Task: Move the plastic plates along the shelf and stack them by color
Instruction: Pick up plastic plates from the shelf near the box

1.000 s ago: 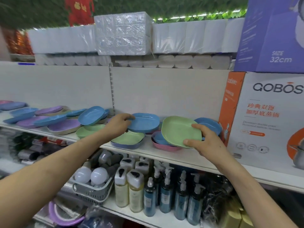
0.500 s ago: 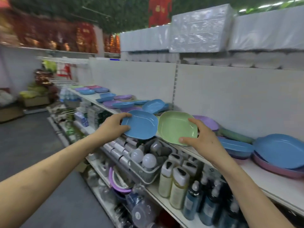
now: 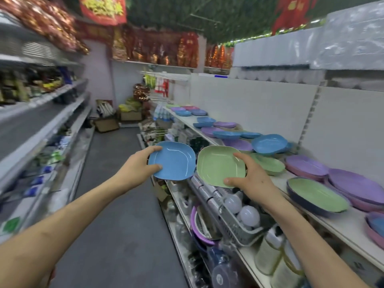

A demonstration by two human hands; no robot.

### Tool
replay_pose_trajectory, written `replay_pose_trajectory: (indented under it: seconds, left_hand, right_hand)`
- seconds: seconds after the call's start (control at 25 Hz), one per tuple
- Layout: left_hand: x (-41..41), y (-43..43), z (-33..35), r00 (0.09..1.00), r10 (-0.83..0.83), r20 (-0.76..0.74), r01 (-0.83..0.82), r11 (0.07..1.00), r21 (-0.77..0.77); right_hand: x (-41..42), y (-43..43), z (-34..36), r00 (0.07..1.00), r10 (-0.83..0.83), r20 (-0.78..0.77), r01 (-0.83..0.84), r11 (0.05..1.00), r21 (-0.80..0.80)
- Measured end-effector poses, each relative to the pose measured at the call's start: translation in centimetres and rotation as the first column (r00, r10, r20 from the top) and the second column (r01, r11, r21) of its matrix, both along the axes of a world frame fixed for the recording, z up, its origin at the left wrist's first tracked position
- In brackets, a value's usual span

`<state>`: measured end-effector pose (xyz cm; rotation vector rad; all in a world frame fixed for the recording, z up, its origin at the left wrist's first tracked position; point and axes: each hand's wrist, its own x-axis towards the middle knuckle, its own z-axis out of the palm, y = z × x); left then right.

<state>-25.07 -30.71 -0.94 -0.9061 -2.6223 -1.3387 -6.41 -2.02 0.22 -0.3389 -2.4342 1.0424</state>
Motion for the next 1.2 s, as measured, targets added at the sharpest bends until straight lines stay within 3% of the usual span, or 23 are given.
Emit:
replay_pose_trajectory:
  seconds: [0.76, 1.2]
  left_hand:
    - [-19.9, -8.9, -2.1, 0.977, 0.189, 0.096, -0.190, 0.982, 0.004]
    - [-28.9, -2.6, -4.9, 0.942, 0.294, 0.162, -0.297, 0.955, -0.007]
  right_hand:
    - [-26.5, -5.8, -2.2, 0.981, 0.192, 0.022, -0.190, 0.979, -0.074]
    - [-40.5, 1.6, -4.3, 0.962, 0.272, -0.012, -0.270, 0.949, -0.165]
